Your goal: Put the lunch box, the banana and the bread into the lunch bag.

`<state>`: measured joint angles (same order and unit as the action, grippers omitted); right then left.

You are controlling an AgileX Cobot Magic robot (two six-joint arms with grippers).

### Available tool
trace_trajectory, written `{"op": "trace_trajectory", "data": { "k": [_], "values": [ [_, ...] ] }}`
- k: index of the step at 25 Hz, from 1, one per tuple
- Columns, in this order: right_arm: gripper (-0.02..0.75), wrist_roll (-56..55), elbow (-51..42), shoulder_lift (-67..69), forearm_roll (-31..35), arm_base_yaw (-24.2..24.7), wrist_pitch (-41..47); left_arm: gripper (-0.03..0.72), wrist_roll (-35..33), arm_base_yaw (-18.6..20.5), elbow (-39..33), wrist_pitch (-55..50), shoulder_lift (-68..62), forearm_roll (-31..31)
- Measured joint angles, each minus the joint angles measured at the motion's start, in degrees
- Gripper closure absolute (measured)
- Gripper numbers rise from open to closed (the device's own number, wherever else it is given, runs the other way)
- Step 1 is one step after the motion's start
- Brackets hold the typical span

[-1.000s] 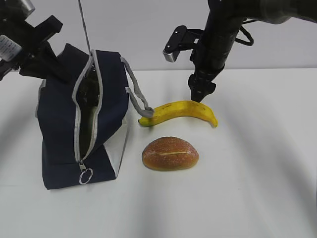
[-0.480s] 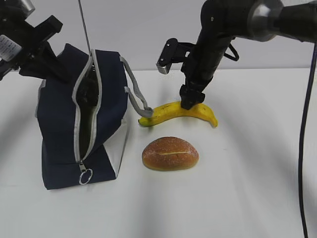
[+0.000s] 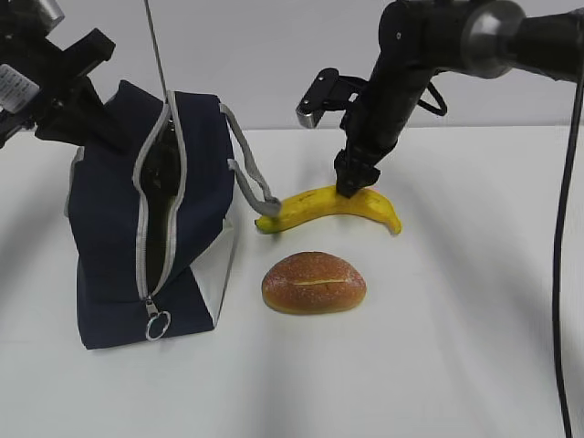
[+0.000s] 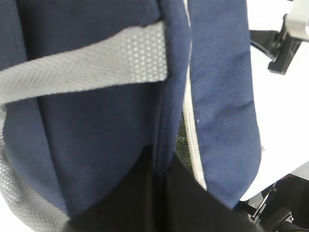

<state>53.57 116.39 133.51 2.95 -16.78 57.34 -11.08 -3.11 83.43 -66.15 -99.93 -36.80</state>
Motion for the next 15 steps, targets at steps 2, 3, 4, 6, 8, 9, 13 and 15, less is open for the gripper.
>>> {"op": "trace_trajectory", "data": {
  "k": [2,3,4,6,8,9,13,15],
  "values": [
    [0.205,0.0,1.9,0.4,0.7,0.8,1.9,0.691,0.0,0.0,0.0,0.0,0.0,0.0],
    [0.205,0.0,3.4,0.9,1.1,1.0,2.8,0.691,0.0,0.0,0.0,0.0,0.0,0.0],
    [0.205,-0.1,4.6,1.5,1.5,1.3,3.6,0.691,0.0,0.0,0.0,0.0,0.0,0.0],
    [0.206,-0.1,6.4,3.0,2.2,1.5,4.5,0.691,0.0,0.0,0.0,0.0,0.0,0.1],
    [0.206,-0.1,6.7,3.9,2.7,1.5,5.2,0.691,0.0,0.0,0.0,0.0,0.0,0.1],
    [0.206,0.0,6.7,4.1,2.8,1.5,5.4,0.691,0.0,0.0,0.0,0.0,0.0,0.1],
    [0.206,0.1,6.8,4.9,2.8,1.5,5.5,0.691,0.0,0.0,0.0,0.2,0.0,0.1],
    [0.206,0.2,6.8,5.6,2.8,1.5,5.5,0.691,0.0,0.0,0.0,0.2,0.0,0.1]
  ]
}}
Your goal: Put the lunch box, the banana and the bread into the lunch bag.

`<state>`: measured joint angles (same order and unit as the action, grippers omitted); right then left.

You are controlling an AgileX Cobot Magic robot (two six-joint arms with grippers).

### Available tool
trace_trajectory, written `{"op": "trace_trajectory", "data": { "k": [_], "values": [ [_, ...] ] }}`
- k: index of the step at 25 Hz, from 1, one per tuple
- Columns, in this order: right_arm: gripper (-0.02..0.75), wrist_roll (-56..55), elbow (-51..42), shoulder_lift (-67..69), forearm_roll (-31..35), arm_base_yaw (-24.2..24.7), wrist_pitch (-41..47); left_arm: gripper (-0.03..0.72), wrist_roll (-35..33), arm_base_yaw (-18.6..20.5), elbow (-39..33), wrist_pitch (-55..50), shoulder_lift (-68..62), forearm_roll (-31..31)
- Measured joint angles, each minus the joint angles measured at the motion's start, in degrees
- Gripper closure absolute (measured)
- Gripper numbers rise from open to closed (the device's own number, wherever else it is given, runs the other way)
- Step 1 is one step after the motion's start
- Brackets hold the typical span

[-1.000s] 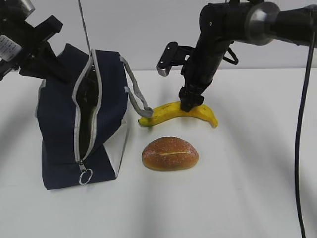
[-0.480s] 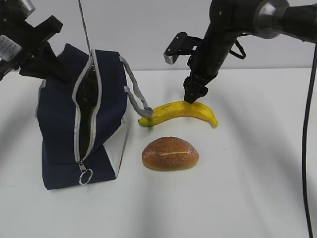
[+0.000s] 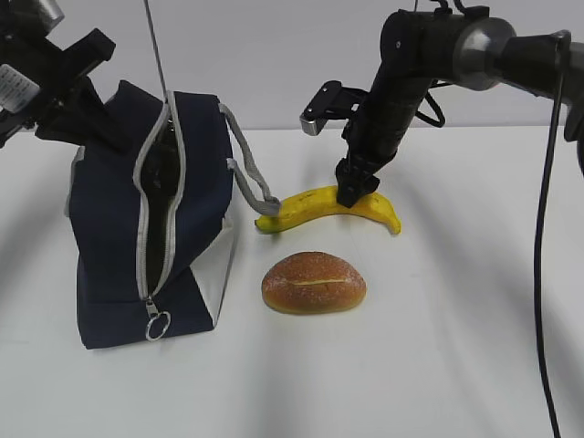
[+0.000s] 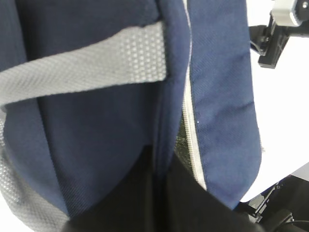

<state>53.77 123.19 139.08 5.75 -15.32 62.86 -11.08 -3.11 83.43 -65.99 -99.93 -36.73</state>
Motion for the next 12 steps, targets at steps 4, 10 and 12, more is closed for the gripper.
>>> {"op": "trace_trajectory", "data": {
  "k": [4,10,12],
  "values": [
    [0.207,0.0,0.1,1.5,0.0,0.0,-0.2,0.691,0.0,0.0,0.0,0.3,0.0,0.0],
    [0.337,0.3,0.6,2.5,0.0,0.0,-0.5,0.691,0.0,0.0,0.0,0.4,0.0,0.0],
    [0.4,0.3,0.8,2.5,0.0,0.0,-0.5,0.691,0.0,0.0,0.0,0.6,0.0,0.0]
  ]
}}
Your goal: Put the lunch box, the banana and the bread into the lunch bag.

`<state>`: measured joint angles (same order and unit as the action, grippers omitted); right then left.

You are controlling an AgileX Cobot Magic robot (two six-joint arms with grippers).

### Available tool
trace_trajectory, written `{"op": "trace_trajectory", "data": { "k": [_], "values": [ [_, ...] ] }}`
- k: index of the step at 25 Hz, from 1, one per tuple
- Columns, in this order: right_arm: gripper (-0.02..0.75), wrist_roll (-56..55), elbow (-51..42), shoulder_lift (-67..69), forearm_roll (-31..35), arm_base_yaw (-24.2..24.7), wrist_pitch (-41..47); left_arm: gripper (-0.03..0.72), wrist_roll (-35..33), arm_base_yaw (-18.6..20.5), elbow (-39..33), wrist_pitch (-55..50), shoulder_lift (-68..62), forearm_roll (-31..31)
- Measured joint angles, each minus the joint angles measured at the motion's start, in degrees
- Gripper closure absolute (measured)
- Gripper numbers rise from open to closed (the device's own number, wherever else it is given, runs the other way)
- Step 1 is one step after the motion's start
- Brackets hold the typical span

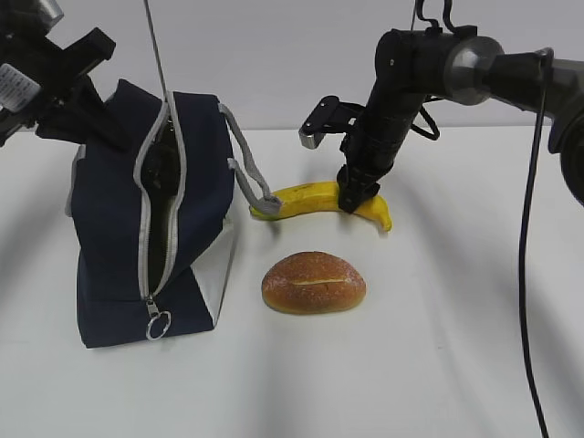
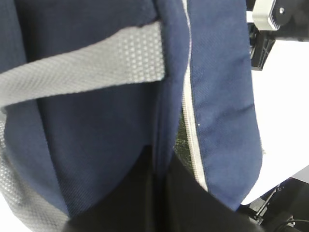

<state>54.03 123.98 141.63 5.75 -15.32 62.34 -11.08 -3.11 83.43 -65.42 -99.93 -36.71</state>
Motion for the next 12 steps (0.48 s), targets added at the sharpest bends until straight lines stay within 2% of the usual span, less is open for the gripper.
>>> {"op": "trace_trajectory", "data": {
  "k": [3,12],
  "values": [
    [0.433,0.1,1.0,0.0,0.0,0.0,0.7,0.691,0.0,0.0,0.0,0.1,0.0,0.0],
    [0.435,-1.1,2.5,-1.8,-0.2,1.1,5.0,0.691,0.0,0.0,0.0,0.3,0.0,0.1]
  ]
}}
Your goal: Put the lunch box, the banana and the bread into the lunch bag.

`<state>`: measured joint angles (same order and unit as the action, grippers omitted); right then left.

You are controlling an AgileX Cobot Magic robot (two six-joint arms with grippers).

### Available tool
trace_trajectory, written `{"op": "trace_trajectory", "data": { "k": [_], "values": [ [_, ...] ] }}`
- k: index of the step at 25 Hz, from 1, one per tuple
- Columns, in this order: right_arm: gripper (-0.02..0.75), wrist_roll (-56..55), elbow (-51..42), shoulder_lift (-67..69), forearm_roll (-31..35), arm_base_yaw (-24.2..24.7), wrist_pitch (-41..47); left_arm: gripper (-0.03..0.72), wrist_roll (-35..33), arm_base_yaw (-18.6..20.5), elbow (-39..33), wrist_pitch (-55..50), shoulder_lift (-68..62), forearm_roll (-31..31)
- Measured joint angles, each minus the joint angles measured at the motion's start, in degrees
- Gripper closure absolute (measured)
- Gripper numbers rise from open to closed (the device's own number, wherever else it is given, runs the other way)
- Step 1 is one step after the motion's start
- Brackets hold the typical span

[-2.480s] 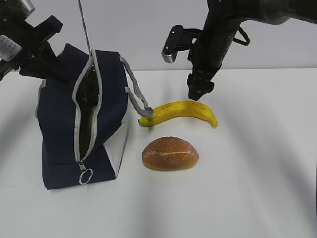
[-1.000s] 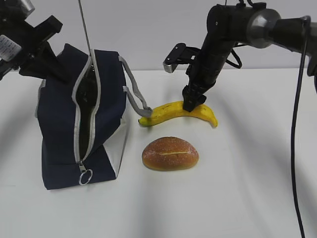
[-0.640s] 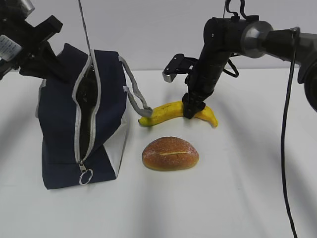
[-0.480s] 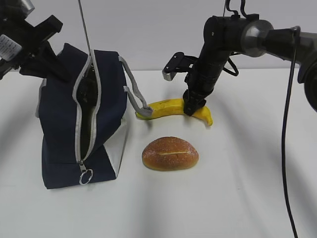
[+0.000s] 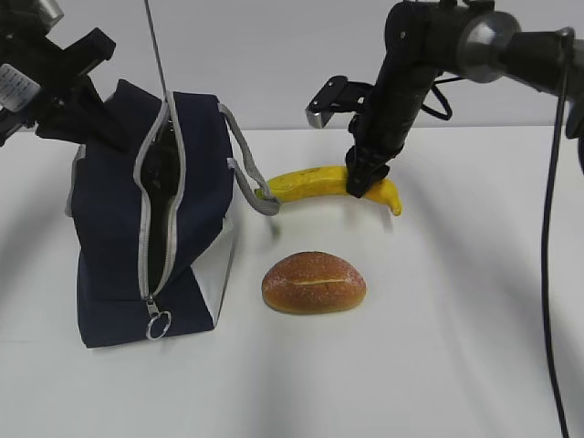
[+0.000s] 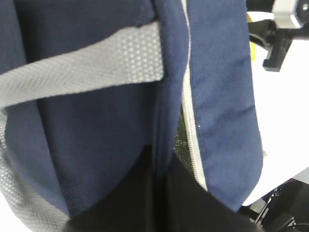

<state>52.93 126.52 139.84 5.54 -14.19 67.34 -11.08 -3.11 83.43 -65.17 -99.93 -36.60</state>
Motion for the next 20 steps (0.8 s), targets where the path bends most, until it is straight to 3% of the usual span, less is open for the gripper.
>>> {"op": "trace_trajectory", "data": {
  "k": [11,20],
  "values": [
    [0.435,-12.8,0.0,-14.7,-0.9,6.3,3.5,0.691,0.0,0.0,0.0,0.0,0.0,-0.6],
    [0.435,-30.2,-8.5,-29.2,16.6,6.3,4.4,0.691,0.0,0.3,0.0,0.8,0.0,-3.0]
  ]
}}
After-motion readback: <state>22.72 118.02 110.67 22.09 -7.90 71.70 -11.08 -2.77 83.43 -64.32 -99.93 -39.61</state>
